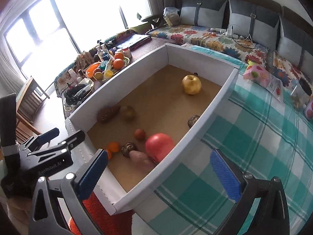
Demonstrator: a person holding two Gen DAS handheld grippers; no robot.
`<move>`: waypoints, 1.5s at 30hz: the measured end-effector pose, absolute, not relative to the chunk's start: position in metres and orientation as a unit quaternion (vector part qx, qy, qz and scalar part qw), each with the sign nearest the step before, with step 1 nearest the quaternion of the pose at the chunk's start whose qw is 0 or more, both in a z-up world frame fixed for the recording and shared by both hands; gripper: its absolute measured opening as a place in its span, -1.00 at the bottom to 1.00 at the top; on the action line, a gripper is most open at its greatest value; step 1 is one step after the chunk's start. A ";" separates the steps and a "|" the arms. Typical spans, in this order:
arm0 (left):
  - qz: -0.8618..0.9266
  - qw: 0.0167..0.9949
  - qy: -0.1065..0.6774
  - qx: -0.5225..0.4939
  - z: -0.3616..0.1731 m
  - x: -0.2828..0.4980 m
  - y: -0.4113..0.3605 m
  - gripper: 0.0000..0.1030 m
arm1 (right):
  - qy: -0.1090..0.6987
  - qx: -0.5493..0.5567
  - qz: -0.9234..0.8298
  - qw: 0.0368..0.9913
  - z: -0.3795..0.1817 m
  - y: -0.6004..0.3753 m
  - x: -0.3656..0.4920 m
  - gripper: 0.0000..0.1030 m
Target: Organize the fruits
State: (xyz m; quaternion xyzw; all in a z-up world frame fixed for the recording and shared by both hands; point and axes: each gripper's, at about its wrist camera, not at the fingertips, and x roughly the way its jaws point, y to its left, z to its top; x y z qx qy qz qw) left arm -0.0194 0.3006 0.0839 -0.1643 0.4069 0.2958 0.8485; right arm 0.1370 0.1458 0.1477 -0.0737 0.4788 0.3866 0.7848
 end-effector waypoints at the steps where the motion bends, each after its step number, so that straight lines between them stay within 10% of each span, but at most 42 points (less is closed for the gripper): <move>1: 0.295 0.851 0.405 -0.160 0.085 -0.021 0.300 0.78 | 0.477 -0.082 0.388 0.785 0.149 0.150 0.134 1.00; 45: 0.310 0.842 0.415 -0.153 0.105 -0.035 0.312 0.85 | 0.478 -0.143 0.383 0.777 0.176 0.191 0.118 0.99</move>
